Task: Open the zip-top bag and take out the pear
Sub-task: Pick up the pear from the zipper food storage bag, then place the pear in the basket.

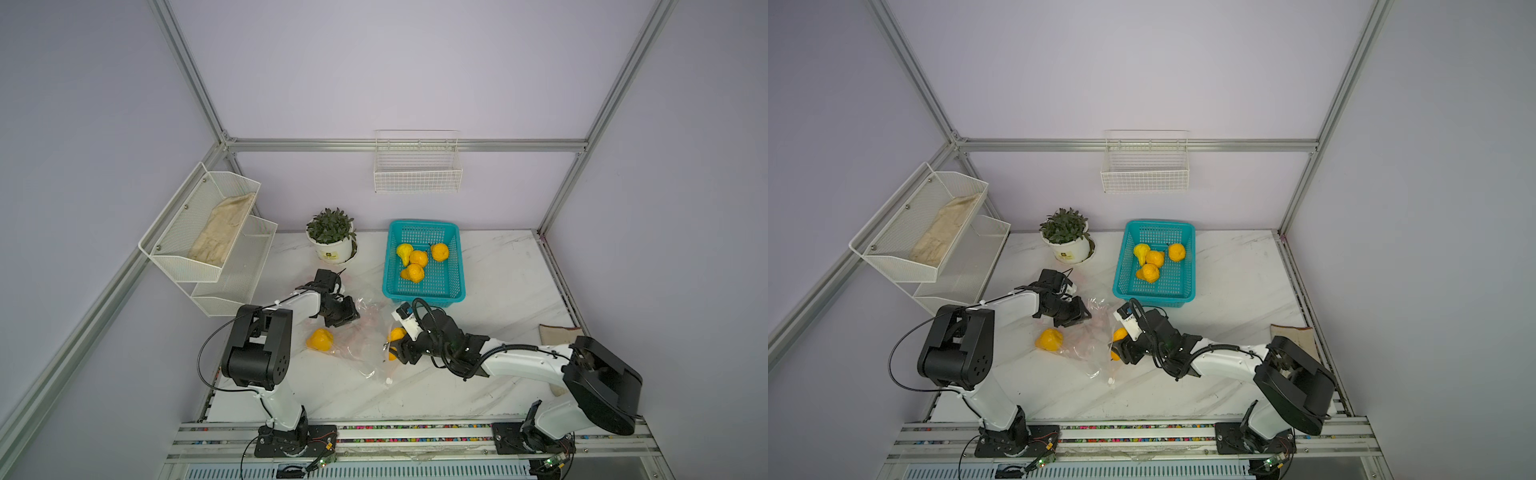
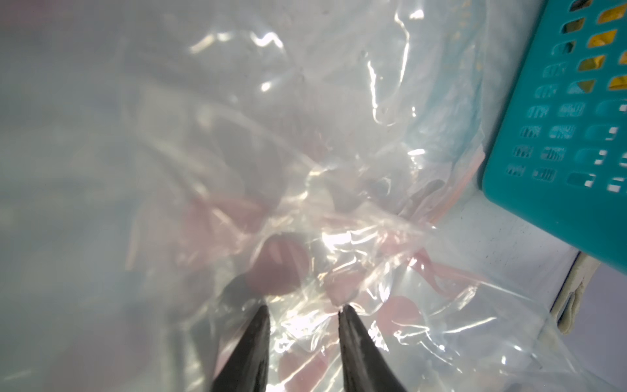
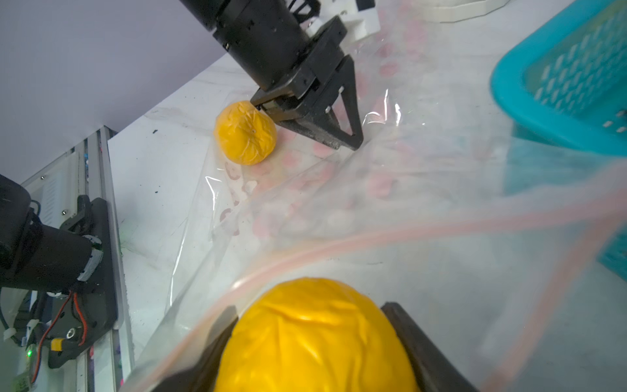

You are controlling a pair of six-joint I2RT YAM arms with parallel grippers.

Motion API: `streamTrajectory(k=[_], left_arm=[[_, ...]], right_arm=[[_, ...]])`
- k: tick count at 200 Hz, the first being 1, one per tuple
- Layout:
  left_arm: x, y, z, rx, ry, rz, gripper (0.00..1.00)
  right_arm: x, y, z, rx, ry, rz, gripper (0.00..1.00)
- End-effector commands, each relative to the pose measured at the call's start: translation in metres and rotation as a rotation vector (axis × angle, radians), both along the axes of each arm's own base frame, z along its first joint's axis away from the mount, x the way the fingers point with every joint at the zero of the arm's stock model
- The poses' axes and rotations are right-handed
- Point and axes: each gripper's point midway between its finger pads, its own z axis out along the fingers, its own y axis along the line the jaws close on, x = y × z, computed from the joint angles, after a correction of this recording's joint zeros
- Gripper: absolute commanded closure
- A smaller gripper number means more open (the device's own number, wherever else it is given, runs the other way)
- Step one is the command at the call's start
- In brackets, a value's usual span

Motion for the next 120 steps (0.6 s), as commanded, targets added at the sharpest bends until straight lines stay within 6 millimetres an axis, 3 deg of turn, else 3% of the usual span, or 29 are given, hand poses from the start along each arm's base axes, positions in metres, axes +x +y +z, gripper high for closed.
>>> streamTrajectory(k=[1, 31, 55, 78, 120], left_arm=[[-0.055, 0.038, -0.056, 0.189, 0.236, 0.056, 0.64], [-0.052, 0.039, -0.052, 0.197, 0.228, 0.055, 0.63], [-0.043, 0.036, -0.039, 0.179, 0.191, 0.056, 0.62], [-0.031, 0.030, -0.017, 0.144, 0.136, 0.063, 0.60], [-0.012, 0.022, 0.024, 0.096, 0.049, 0.067, 0.57]], right_arm=[[0.004, -0.026, 0.005, -0.015, 0.032, -0.044, 0.76], [0.032, -0.060, 0.044, 0.017, -0.022, -0.155, 0.76], [0.071, -0.089, 0.066, 0.023, -0.041, -0.285, 0.76], [0.110, -0.101, 0.077, 0.023, -0.030, -0.352, 0.76], [0.187, -0.110, 0.045, -0.038, 0.072, -0.442, 0.76]])
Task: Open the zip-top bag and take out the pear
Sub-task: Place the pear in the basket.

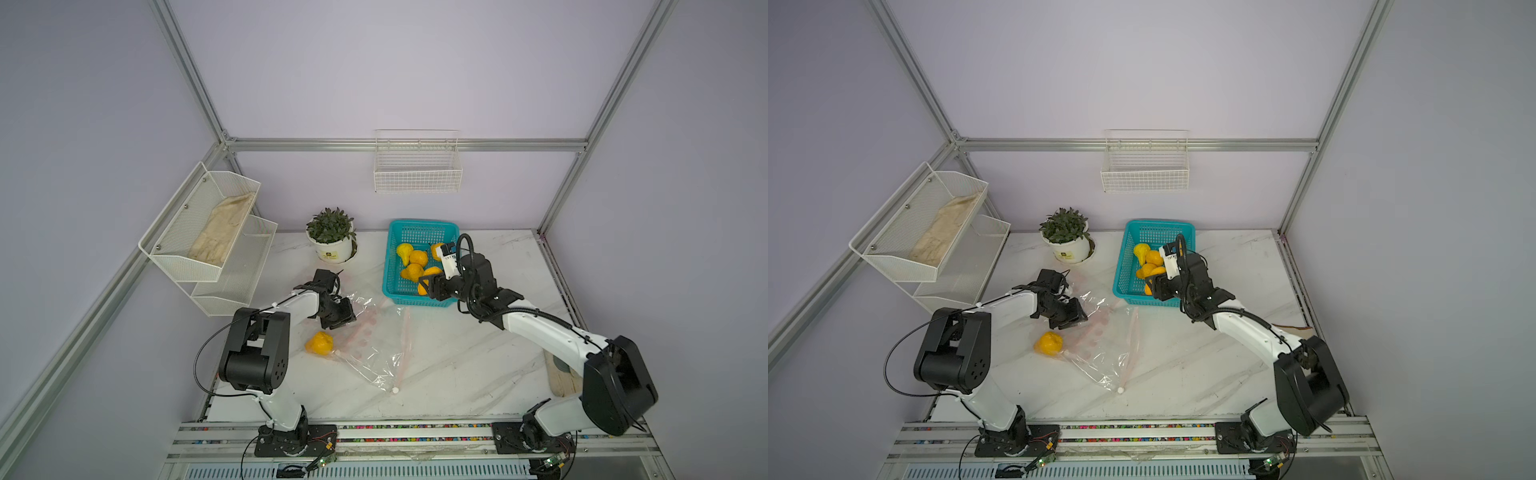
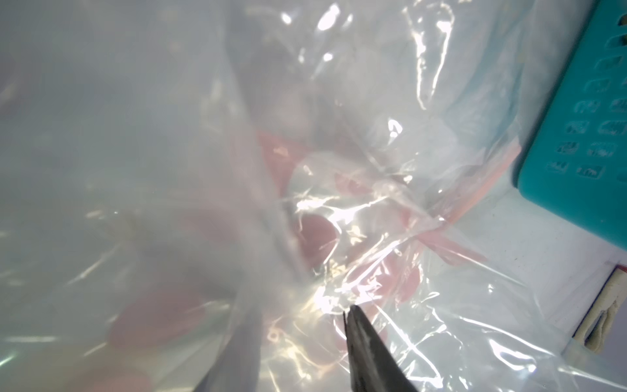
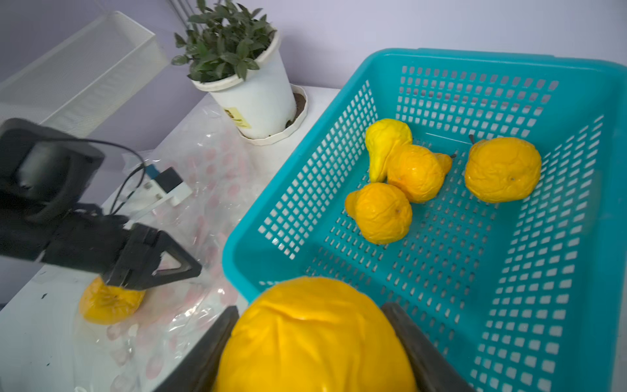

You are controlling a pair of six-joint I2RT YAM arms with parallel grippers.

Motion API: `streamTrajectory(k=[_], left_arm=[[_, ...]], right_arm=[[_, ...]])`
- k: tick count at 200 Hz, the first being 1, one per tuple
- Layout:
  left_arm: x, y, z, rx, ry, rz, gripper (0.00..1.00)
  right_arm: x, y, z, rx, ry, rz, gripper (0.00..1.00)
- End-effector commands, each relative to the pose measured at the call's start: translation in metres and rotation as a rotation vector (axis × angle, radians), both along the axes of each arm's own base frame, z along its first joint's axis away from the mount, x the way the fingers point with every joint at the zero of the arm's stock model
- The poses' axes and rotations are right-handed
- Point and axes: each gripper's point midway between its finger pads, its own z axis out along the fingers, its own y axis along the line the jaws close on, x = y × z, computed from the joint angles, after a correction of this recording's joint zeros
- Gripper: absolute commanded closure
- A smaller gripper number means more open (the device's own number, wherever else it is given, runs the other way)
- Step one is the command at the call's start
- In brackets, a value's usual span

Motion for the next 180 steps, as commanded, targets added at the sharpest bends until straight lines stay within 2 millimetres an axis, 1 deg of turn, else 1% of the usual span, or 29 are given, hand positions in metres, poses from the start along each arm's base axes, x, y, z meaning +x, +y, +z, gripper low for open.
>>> streamTrajectory(k=[1, 20, 30, 42, 50, 63, 72, 80, 90, 104, 126, 141, 148, 161, 180], left_arm=[[-0.001, 0.009, 0.019, 0.034, 0.012, 0.030, 0.57], [0.007, 0.005, 0.038, 0.013, -0.029, 0.031, 0.56], [0.010, 0.003, 0.048, -0.003, -0.049, 0.031, 0.55], [0.014, 0.000, 0.060, -0.026, -0.077, 0.031, 0.55], [0.016, -0.002, 0.068, -0.037, -0.093, 0.030, 0.55], [0.020, -0.003, 0.081, -0.046, -0.123, 0.030, 0.54], [0.021, -0.003, 0.087, -0.050, -0.137, 0.032, 0.54], [0.021, -0.004, 0.093, -0.051, -0.145, 0.032, 0.54], [0.022, -0.004, 0.099, -0.055, -0.157, 0.029, 0.54], [0.022, -0.009, 0.106, -0.074, -0.173, 0.003, 0.54], [0.018, -0.021, 0.115, -0.071, -0.189, -0.033, 0.55], [0.011, -0.037, 0.123, -0.042, -0.201, -0.081, 0.56], [0.006, -0.047, 0.126, -0.023, -0.203, -0.106, 0.56], [-0.006, -0.069, 0.129, 0.017, -0.206, -0.157, 0.56], [-0.029, -0.106, 0.128, 0.060, -0.204, -0.229, 0.56]], right_arm=[[0.028, -0.007, -0.031, -0.048, 0.105, -0.038, 0.76], [0.055, -0.014, -0.060, -0.102, 0.165, -0.083, 0.75], [0.064, -0.018, -0.072, -0.120, 0.181, -0.100, 0.73], [0.073, -0.022, -0.085, -0.138, 0.196, -0.116, 0.68], [0.077, -0.024, -0.089, -0.146, 0.201, -0.122, 0.59], [0.081, -0.026, -0.094, -0.161, 0.205, -0.129, 0.38], [0.082, -0.026, -0.092, -0.164, 0.200, -0.130, 0.27], [0.082, -0.027, -0.089, -0.164, 0.198, -0.131, 0.20], [0.080, -0.026, -0.082, -0.161, 0.191, -0.125, 0.14], [0.077, -0.028, -0.070, -0.162, 0.177, -0.119, 0.08], [0.066, -0.032, -0.047, -0.160, 0.148, -0.112, 0.07], [0.054, -0.034, -0.030, -0.140, 0.127, -0.102, 0.07], [0.048, -0.036, -0.023, -0.129, 0.117, -0.101, 0.08], [0.037, -0.040, -0.015, -0.117, 0.111, -0.104, 0.08], [0.023, -0.045, -0.010, -0.100, 0.115, -0.110, 0.09]])
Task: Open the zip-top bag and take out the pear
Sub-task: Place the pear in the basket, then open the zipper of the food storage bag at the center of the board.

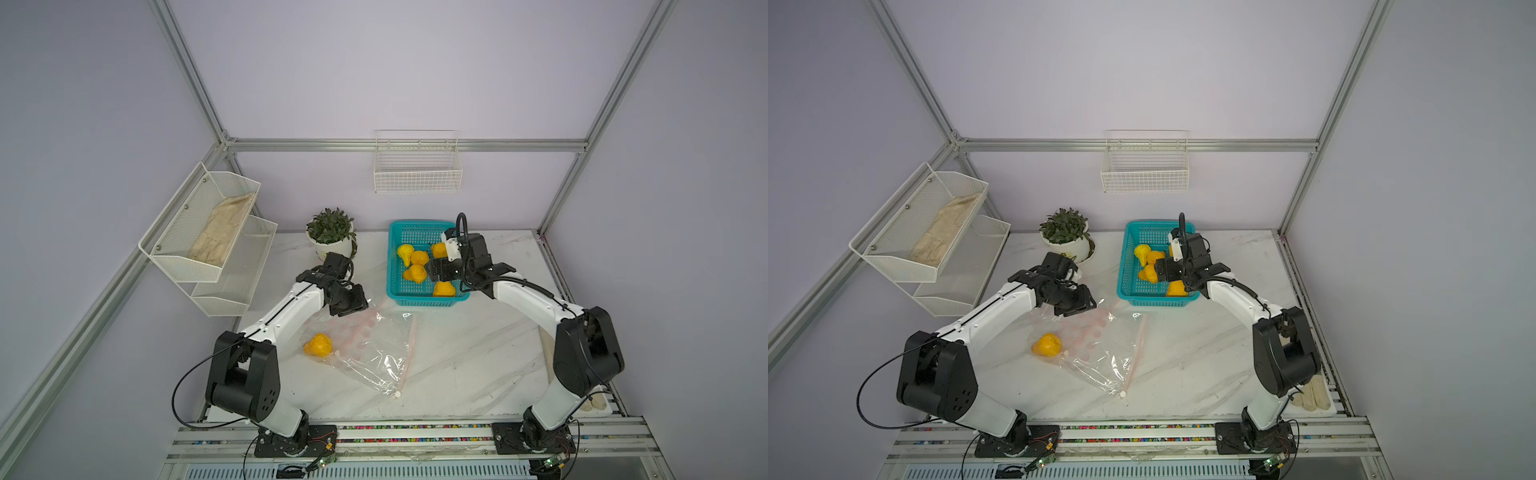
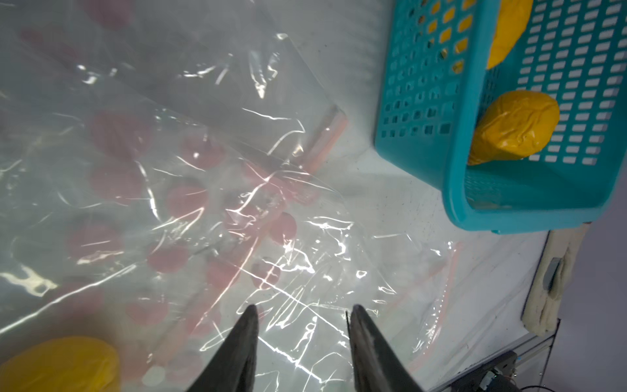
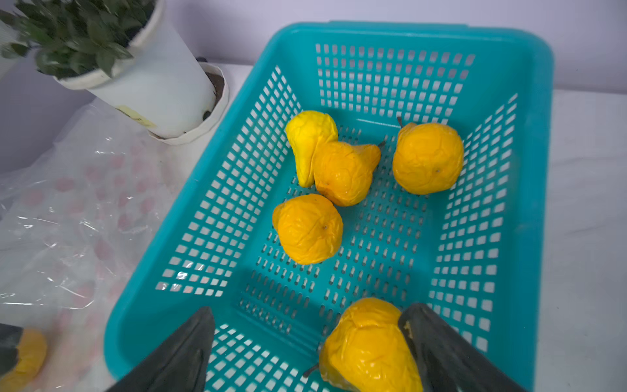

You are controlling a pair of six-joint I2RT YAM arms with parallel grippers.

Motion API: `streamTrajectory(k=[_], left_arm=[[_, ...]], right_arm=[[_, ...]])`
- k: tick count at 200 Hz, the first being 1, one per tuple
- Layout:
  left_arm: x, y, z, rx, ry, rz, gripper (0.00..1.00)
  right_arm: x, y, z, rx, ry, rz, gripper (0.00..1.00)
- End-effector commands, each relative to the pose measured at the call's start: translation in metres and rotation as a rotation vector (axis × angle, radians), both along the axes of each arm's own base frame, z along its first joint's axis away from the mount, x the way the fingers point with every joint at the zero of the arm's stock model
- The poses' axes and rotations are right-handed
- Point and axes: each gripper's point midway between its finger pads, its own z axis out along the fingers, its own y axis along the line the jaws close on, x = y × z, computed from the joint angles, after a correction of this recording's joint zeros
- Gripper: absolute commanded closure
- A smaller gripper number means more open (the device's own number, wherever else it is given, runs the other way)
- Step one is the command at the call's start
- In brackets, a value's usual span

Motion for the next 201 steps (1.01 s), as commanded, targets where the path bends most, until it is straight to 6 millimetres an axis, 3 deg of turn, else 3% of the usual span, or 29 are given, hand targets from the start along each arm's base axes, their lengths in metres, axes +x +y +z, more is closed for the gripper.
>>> streamTrajectory(k=[1, 27, 50, 104, 106, 129, 156, 201], left_arm=[[-0.019, -0.036, 0.027, 0.045, -0.062, -0.053, 0.55], [-0.047, -0.080, 0.018, 0.104, -0.055, -0.131, 0.55], [-0.065, -0.103, 0.002, 0.206, -0.047, -0.176, 0.54], [-0.093, -0.108, -0.029, 0.440, -0.018, -0.202, 0.49], [-0.095, -0.108, -0.031, 0.446, -0.013, -0.205, 0.48], [-0.105, -0.113, -0.050, 0.478, 0.030, -0.222, 0.46], [-0.108, -0.122, -0.055, 0.493, 0.028, -0.245, 0.44], [-0.102, -0.102, -0.053, 0.630, 0.002, -0.233, 0.70]], right_arm=[[-0.020, -0.006, -0.003, 0.003, 0.031, 0.005, 0.09], [-0.039, -0.014, -0.002, 0.019, 0.041, -0.008, 0.09], [-0.053, -0.020, 0.000, 0.026, 0.040, -0.017, 0.10], [-0.073, -0.027, -0.003, 0.025, 0.057, -0.013, 0.10], [-0.075, -0.028, 0.004, 0.033, 0.041, -0.014, 0.10], [-0.080, -0.030, 0.005, 0.034, 0.034, -0.011, 0.10], [-0.086, -0.029, 0.001, 0.041, 0.043, 0.001, 0.10], [-0.102, -0.035, -0.007, 0.039, 0.070, 0.003, 0.13]])
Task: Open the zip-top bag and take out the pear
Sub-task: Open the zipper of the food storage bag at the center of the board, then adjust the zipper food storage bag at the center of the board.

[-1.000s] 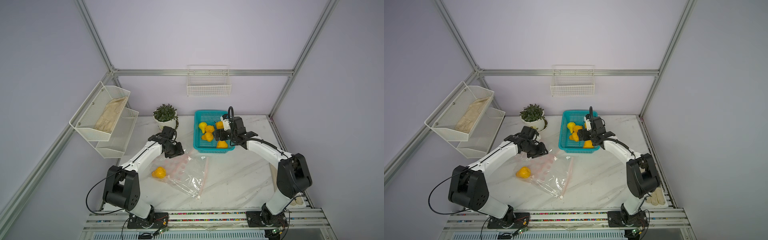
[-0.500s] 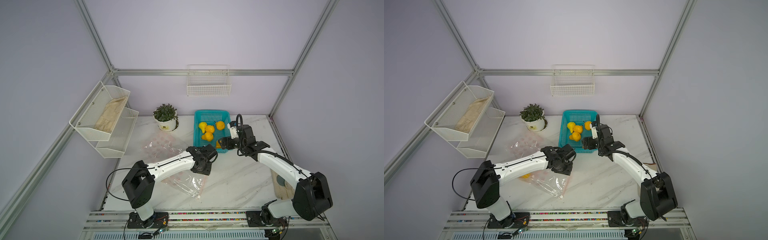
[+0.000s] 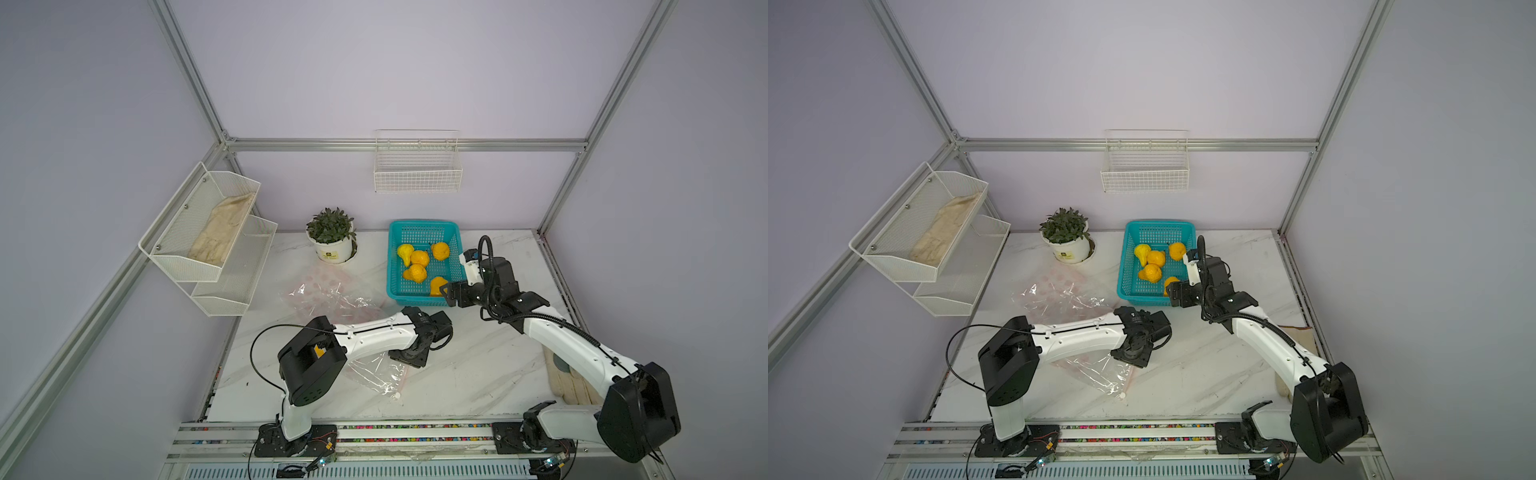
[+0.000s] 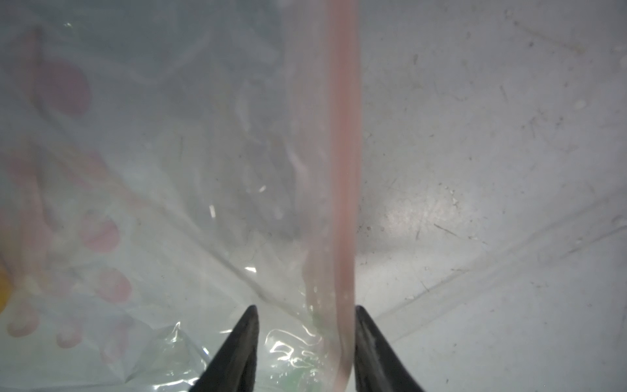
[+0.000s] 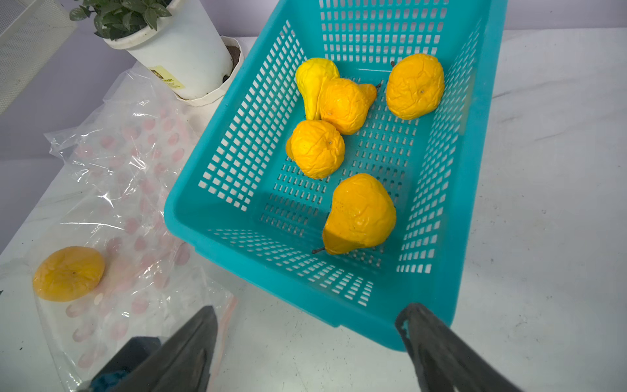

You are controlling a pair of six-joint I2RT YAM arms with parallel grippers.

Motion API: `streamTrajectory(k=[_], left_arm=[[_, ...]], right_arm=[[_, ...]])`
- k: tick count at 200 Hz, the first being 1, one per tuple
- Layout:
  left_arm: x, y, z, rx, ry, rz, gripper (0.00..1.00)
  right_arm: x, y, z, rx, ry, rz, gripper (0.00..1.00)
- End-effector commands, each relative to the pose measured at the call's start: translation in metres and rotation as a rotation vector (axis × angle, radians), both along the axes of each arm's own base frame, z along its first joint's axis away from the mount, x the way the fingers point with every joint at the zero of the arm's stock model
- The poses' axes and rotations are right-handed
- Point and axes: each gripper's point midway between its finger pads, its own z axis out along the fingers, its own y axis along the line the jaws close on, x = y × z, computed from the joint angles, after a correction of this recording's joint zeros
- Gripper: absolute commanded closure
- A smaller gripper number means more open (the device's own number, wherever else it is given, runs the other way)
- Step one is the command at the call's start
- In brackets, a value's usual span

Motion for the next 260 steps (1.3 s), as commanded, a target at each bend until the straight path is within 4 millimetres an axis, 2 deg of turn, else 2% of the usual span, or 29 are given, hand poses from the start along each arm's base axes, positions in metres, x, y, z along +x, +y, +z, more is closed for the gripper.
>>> streamTrajectory(k=[1, 18, 36, 46, 69, 108, 126, 131, 147, 151, 161, 193, 219, 260], left_arm=[[0.011, 0.011, 0.019, 0.065, -0.073, 0.026, 0.70], [0.016, 0.015, 0.032, 0.074, -0.116, 0.030, 0.84], [0.022, 0.017, 0.049, 0.040, -0.170, 0.029, 0.95], [0.025, 0.016, 0.060, -0.001, -0.201, 0.027, 1.00], [0.029, 0.017, 0.077, -0.137, -0.236, 0.053, 1.00], [0.031, 0.023, 0.104, -0.381, -0.262, 0.082, 1.00], [0.031, 0.025, 0.105, -0.423, -0.247, 0.082, 1.00], [0.029, 0.027, 0.116, -0.455, -0.264, 0.077, 1.00], [0.027, 0.024, 0.117, -0.472, -0.252, 0.058, 1.00], [0.027, 0.022, 0.117, -0.477, -0.247, 0.051, 1.00], [0.025, 0.020, 0.116, -0.485, -0.234, 0.042, 1.00], [0.024, 0.009, 0.123, -0.536, -0.227, 0.011, 1.00], [0.022, -0.001, 0.138, -0.613, -0.246, -0.028, 1.00], [0.016, -0.020, 0.166, -0.781, -0.270, -0.094, 1.00]], right_arm=[[-0.014, -0.003, 0.000, 0.012, 0.017, 0.007, 0.13], [-0.026, -0.001, -0.004, 0.031, 0.037, 0.039, 0.18], [-0.046, 0.017, -0.001, 0.148, 0.059, 0.132, 0.26], [-0.058, 0.029, 0.001, 0.242, 0.068, 0.183, 0.34], [-0.082, 0.060, -0.003, 0.384, 0.079, 0.280, 0.57], [-0.116, 0.123, -0.014, 0.395, 0.083, 0.454, 0.69], [-0.117, 0.144, -0.019, 0.416, 0.099, 0.477, 0.72], [-0.118, 0.149, -0.020, 0.420, 0.107, 0.484, 0.73], [-0.119, 0.163, -0.017, 0.423, 0.103, 0.507, 0.74], [-0.119, 0.167, -0.024, 0.415, 0.119, 0.507, 0.74], [-0.119, 0.174, -0.023, 0.418, 0.122, 0.515, 0.75], [-0.111, 0.180, -0.028, 0.405, 0.127, 0.481, 0.78], [-0.102, 0.188, -0.042, 0.405, 0.158, 0.453, 0.81], [-0.090, 0.202, -0.059, 0.444, 0.194, 0.416, 0.80]])
